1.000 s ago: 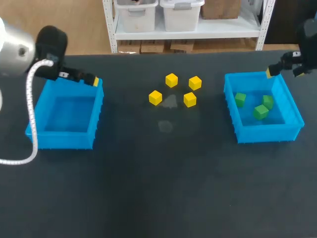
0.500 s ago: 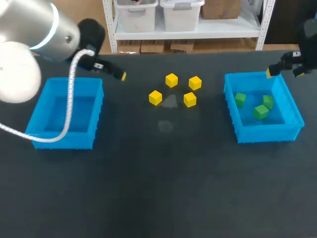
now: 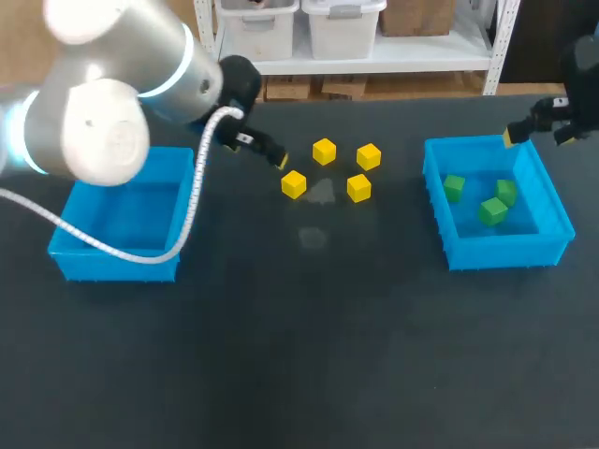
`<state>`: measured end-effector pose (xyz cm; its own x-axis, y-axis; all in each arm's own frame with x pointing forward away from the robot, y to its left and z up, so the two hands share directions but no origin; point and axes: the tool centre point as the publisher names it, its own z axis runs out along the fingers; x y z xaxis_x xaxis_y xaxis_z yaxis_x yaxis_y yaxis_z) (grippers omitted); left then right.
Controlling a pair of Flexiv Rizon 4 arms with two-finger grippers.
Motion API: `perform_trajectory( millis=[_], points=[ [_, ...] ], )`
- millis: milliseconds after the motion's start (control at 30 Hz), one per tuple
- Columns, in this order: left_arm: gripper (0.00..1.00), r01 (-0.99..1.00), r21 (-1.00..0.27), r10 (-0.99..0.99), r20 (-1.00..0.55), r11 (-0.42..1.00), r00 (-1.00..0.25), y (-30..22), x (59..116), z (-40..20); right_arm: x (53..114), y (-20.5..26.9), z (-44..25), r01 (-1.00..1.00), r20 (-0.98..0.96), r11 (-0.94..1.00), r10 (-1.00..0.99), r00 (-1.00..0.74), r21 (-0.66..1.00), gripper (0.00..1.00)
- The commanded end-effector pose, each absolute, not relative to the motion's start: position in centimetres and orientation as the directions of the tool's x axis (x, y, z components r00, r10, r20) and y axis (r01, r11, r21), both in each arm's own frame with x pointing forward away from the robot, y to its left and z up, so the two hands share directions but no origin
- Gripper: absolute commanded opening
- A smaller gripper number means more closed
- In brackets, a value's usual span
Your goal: Put the green cubes in the right bin and the yellow cubes in the left bin.
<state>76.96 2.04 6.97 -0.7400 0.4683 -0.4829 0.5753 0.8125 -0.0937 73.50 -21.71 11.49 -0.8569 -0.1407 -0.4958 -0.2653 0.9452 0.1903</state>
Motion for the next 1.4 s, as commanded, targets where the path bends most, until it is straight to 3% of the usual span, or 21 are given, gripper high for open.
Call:
perform_trajectory(
  millis=[33,467,967,1000,1033,1067,1400],
  points=[
    [1.00,0.583,-0.088,0.496,-0.432,0.808,-0.753,-0.5,78.6,4.5,73.3,-21.7,11.5,-0.263,-0.499,0.947,-0.139,-0.855,0.187,1.00],
    [1.00,0.607,-0.059,0.546,-0.375,0.792,-0.749,-3.5,78.9,1.3,73.3,-21.7,11.5,-0.263,-0.499,0.947,-0.139,-0.855,0.187,1.00],
    [1.00,0.599,-0.010,0.563,-0.331,0.800,-0.757,-3.3,79.4,-1.2,73.3,-21.7,11.5,-0.263,-0.499,0.947,-0.139,-0.855,0.187,1.00],
    [0.42,0.594,-0.009,0.558,-0.332,0.804,-0.761,-3.2,79.4,-1.3,73.3,-21.7,11.5,-0.263,-0.499,0.947,-0.139,-0.855,0.187,1.00],
    [0.07,0.587,-0.010,0.550,-0.337,0.810,-0.765,-3.1,79.4,-1.4,73.3,-21.7,11.5,-0.263,-0.499,0.947,-0.139,-0.855,0.187,1.00],
    [0.00,0.586,-0.011,0.548,-0.337,0.810,-0.765,-3.1,79.4,-1.5,73.3,-21.7,11.5,-0.263,-0.499,0.947,-0.139,-0.855,0.187,1.00],
    [0.00,0.553,0.009,0.521,-0.350,0.833,-0.778,-1.7,77.8,-1.2,73.3,-21.7,11.5,-0.263,-0.499,0.947,-0.139,-0.855,0.187,1.00]
  ],
)
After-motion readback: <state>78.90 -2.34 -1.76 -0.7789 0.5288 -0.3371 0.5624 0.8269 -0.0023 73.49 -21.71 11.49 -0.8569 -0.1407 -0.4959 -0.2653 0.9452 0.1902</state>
